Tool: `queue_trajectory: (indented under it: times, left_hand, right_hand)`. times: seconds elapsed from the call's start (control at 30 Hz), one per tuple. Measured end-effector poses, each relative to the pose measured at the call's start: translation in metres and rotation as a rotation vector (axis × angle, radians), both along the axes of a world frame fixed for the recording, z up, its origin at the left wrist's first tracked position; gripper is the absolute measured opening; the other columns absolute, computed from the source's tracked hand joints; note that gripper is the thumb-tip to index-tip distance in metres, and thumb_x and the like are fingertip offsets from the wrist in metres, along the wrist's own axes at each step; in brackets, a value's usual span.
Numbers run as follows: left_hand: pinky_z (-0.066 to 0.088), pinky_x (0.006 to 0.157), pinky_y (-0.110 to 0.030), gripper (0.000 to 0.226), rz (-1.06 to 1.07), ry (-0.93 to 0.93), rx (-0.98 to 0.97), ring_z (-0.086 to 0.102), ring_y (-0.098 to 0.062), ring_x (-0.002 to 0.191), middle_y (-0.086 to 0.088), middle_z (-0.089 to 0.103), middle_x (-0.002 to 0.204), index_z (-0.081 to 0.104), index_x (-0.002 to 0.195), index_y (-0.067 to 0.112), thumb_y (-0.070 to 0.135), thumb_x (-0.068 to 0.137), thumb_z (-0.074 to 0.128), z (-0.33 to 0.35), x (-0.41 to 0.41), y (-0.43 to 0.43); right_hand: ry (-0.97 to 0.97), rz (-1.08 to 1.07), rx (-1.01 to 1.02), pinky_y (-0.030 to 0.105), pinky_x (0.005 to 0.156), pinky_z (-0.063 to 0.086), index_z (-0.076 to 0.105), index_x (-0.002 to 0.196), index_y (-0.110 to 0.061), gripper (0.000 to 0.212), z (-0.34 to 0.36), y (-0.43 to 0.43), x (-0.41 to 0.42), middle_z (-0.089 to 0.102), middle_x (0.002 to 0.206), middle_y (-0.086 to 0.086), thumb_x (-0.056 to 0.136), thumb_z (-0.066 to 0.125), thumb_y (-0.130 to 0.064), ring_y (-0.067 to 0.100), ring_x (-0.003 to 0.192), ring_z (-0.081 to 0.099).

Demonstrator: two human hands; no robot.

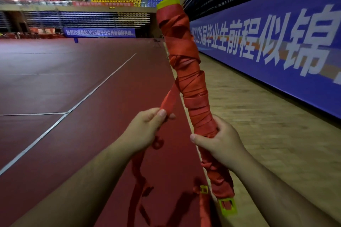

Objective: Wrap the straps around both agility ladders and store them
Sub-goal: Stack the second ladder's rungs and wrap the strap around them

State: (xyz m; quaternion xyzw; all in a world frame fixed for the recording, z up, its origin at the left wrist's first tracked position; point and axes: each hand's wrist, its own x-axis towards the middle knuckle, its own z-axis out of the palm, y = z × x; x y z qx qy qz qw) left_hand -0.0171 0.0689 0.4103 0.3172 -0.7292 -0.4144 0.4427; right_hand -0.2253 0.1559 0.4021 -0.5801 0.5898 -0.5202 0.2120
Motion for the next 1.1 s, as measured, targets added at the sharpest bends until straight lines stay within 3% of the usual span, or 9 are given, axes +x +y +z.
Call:
queue_trajectory:
  times: [0.07,0.17,0.3,0.47,0.63,0.77,0.87,1.0,1.1]
  left_hand:
    - [0.055,0.057,-0.049,0.025,-0.003,-0.013,0.098,0.060,-0.024,0.061,-0.003,0.066,0.076,0.074,0.097,0.024,0.039,0.099,0.054,-0.006,-0.005,0.000]
    - [0.055,0.062,-0.049,0.022,-0.053,-0.088,0.158,0.061,-0.024,0.065,-0.005,0.064,0.073,0.067,0.095,0.013,0.033,0.097,0.059,-0.024,-0.004,0.001]
    - [0.053,0.067,-0.028,0.011,-0.111,-0.098,0.263,0.065,-0.010,0.072,0.002,0.071,0.081,0.067,0.101,0.008,0.015,0.100,0.059,-0.048,0.000,0.005]
    - [0.050,0.065,-0.030,0.034,-0.084,-0.222,0.193,0.060,-0.011,0.067,0.002,0.066,0.071,0.065,0.080,0.004,-0.022,0.076,0.044,-0.055,-0.007,0.002]
    - [0.054,0.068,-0.035,0.033,-0.080,-0.271,0.196,0.066,-0.018,0.078,-0.002,0.068,0.082,0.050,0.090,0.011,-0.017,0.077,0.039,-0.065,0.003,-0.010]
    - [0.057,0.065,-0.044,0.027,-0.003,-0.371,0.193,0.065,-0.020,0.069,-0.001,0.066,0.077,0.056,0.090,0.018,-0.005,0.080,0.046,-0.082,0.010,-0.017]
    - [0.054,0.072,-0.032,0.024,0.028,-0.713,0.102,0.067,-0.018,0.080,0.004,0.069,0.094,0.059,0.098,0.025,0.005,0.089,0.050,-0.094,0.011,-0.020]
    - [0.050,0.092,-0.029,0.056,-0.006,-1.310,0.095,0.062,-0.022,0.116,-0.003,0.065,0.127,0.054,0.130,0.023,0.019,0.079,0.075,-0.105,0.027,-0.043]
    - [0.048,0.103,-0.035,0.103,-0.046,-1.260,0.190,0.053,-0.019,0.129,0.003,0.050,0.146,0.043,0.143,0.029,0.050,0.054,0.091,-0.095,0.039,-0.057]
  right_hand:
    - [0.021,-0.011,-0.007,0.014,0.062,0.049,0.069,0.091,-0.029,0.029,-0.001,-0.001,0.003,0.073,0.079,-0.013,0.070,0.088,-0.023,0.002,0.070,0.066]
    - [0.004,-0.032,-0.022,0.020,0.065,0.053,0.068,0.091,-0.029,0.029,0.003,-0.002,0.003,0.073,0.079,-0.013,0.070,0.088,-0.025,0.004,0.071,0.068]
    - [-0.028,-0.050,-0.058,0.013,0.056,0.045,0.064,0.082,-0.028,0.024,0.009,-0.005,0.000,0.067,0.068,-0.019,0.073,0.085,-0.022,-0.001,0.062,0.062]
    - [0.038,-0.120,-0.021,0.027,0.061,0.052,0.064,0.084,-0.026,0.024,0.010,-0.008,-0.006,0.067,0.071,-0.010,0.072,0.085,-0.028,0.005,0.064,0.062]
    - [0.131,-0.166,-0.005,0.031,0.066,0.051,0.065,0.089,-0.026,0.027,0.013,-0.007,-0.013,0.068,0.075,-0.006,0.072,0.085,-0.030,0.011,0.071,0.064]
    - [0.151,-0.196,-0.024,0.032,0.067,0.052,0.064,0.088,-0.027,0.028,0.023,-0.007,-0.018,0.069,0.077,-0.005,0.072,0.085,-0.031,0.011,0.071,0.064]
    - [0.193,-0.199,-0.026,0.032,0.066,0.053,0.062,0.089,-0.027,0.029,0.029,-0.009,-0.018,0.068,0.076,-0.005,0.071,0.084,-0.033,0.012,0.071,0.064]
    - [0.236,-0.218,-0.020,0.030,0.063,0.051,0.060,0.089,-0.027,0.030,0.036,-0.009,-0.018,0.067,0.076,-0.005,0.071,0.083,-0.034,0.012,0.070,0.063]
    - [0.216,-0.191,-0.037,0.030,0.063,0.052,0.060,0.087,-0.028,0.028,0.041,-0.008,-0.016,0.067,0.076,-0.005,0.071,0.082,-0.034,0.012,0.070,0.064]
